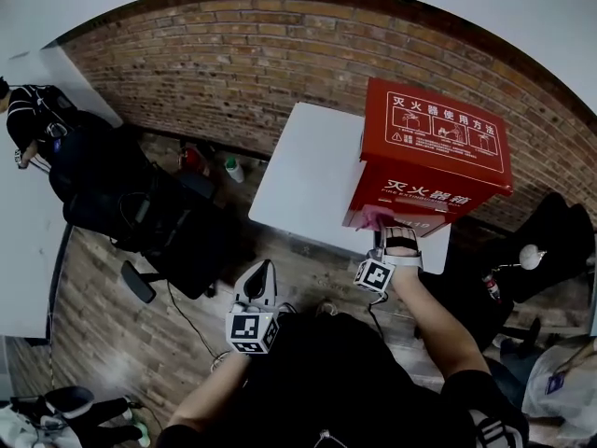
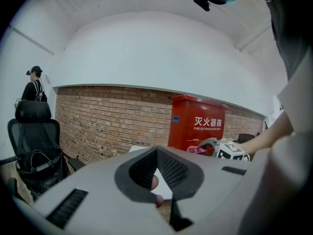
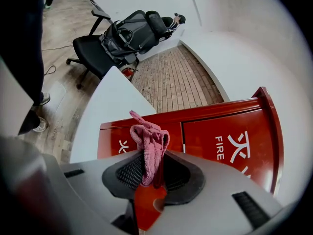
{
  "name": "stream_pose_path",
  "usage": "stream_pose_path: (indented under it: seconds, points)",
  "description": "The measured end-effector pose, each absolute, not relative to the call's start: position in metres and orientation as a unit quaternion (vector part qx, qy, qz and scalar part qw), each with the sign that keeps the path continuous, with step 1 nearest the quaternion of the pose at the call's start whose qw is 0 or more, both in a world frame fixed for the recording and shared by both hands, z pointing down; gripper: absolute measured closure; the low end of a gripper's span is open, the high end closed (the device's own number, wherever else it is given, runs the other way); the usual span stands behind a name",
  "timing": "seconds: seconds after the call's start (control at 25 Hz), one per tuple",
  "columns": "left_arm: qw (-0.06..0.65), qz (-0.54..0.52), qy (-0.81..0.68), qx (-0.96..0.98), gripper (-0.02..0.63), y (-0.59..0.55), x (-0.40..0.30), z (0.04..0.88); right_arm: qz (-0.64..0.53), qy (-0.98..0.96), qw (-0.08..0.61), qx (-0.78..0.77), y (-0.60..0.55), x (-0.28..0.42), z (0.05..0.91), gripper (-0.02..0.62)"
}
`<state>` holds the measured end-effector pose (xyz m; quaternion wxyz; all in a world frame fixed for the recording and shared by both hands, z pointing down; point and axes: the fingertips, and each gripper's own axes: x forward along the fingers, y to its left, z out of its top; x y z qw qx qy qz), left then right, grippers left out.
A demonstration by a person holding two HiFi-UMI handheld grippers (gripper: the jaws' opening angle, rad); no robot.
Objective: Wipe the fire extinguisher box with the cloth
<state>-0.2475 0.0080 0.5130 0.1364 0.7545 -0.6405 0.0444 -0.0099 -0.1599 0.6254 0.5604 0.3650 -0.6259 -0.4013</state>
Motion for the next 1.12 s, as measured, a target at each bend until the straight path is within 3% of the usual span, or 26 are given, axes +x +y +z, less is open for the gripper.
stream_pose_path:
  seconds: [1.12]
  points:
    - [0.141,0.040,-0.584,0.798,0.572,-0.019,-0.257,0.503,-0.429,-0.583,0.551,0.415,-0.161,-0.006,0.540,0.494]
